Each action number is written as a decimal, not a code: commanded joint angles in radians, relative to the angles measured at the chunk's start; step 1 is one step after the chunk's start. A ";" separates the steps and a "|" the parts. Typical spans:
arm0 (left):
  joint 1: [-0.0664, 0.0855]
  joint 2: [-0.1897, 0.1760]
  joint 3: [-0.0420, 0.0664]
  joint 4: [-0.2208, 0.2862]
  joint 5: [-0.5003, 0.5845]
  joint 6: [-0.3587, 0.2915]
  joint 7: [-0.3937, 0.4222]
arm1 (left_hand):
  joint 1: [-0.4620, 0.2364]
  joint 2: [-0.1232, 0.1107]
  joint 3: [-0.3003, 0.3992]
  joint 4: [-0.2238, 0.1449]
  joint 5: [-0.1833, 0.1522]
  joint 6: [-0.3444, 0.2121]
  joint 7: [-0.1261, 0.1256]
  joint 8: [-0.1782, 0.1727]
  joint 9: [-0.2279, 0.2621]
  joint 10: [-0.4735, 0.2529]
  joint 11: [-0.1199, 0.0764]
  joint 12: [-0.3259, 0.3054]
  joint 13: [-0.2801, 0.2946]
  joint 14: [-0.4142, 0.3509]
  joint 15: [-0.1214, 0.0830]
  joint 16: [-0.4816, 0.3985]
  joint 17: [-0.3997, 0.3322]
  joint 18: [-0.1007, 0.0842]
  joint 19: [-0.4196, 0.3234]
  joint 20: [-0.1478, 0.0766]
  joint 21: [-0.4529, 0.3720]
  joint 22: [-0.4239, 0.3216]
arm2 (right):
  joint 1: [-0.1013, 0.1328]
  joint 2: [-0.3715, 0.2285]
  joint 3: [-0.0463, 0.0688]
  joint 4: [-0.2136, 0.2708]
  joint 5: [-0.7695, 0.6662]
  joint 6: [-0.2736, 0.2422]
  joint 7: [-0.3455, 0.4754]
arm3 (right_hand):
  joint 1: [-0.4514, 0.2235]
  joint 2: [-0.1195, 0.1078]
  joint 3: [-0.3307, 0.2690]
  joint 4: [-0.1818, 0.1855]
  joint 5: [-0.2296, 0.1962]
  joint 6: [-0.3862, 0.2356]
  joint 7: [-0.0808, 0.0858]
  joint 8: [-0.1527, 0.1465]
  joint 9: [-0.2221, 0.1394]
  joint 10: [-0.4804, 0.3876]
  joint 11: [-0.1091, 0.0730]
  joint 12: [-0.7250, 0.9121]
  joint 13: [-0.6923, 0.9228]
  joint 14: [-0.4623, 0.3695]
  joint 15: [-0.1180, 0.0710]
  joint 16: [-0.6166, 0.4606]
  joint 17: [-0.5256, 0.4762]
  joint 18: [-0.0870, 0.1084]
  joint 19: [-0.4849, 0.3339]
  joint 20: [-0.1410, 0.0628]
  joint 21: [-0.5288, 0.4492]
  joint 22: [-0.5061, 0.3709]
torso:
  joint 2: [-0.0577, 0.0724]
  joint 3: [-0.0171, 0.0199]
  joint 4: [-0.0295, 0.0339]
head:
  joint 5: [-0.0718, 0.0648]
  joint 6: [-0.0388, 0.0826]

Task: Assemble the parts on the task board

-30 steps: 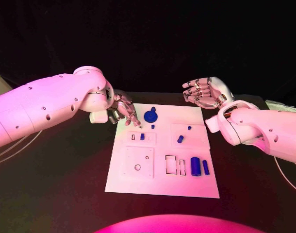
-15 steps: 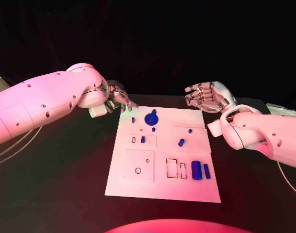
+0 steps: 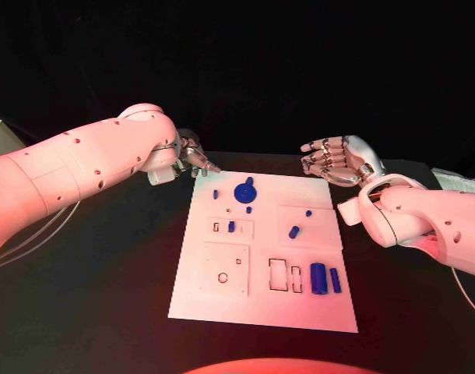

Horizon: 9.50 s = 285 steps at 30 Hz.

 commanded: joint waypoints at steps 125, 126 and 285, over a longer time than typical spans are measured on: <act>-0.118 -0.278 -0.063 0.537 -0.082 -0.283 0.011 | -0.100 0.035 0.559 -0.357 0.178 0.050 -0.066 0.205 0.133 0.145 -0.063 0.199 0.104 0.084 -0.055 0.064 0.194 -0.012 0.043 -0.042 0.047 0.066 | -0.003 0.007 0.002 -0.029 0.026 0.028 0.021 | -0.012 0.010 -0.004 -0.018 -0.009 0.005 0.011 -0.015 -0.003 0.003 0.000 -0.031 -0.001 0.013 0.003 -0.011 -0.021 0.004 0.014 0.004 0.000 -0.042 | 0.011 0.0002 0.0035 | 0.008 -0.034; -0.119 -0.277 -0.063 0.537 -0.087 -0.283 0.011 | -0.101 0.035 0.560 -0.357 0.178 0.051 -0.066 0.205 0.133 0.146 -0.064 0.200 0.105 0.084 -0.055 0.064 0.194 -0.013 0.043 -0.042 0.047 0.067 | -0.003 0.007 0.002 -0.029 0.026 0.028 0.021 | -0.012 0.010 -0.004 -0.018 -0.009 0.005 0.011 -0.015 -0.003 0.003 0.000 -0.031 -0.001 0.013 0.003 -0.011 -0.021 0.004 0.014 0.004 0.000 -0.042 | 0.011 0.0000 0.0032 | 0.009 -0.035; -0.126 -0.225 -0.070 0.474 -0.151 -0.097 -0.004 | -0.242 -0.045 0.262 -0.175 0.155 0.102 -0.090 0.213 0.072 0.174 -0.080 0.241 0.127 0.088 -0.069 0.074 0.210 -0.017 0.055 -0.053 0.050 0.080 | -0.003 -0.003 0.002 -0.021 0.029 0.032 0.021 | -0.019 0.012 -0.004 -0.019 -0.005 0.007 0.012 -0.018 -0.003 0.006 0.000 -0.037 -0.001 0.014 0.003 -0.013 -0.028 0.004 0.015 0.005 0.000 -0.054 | 0.010 0.0010 0.0037 | -0.001 -0.068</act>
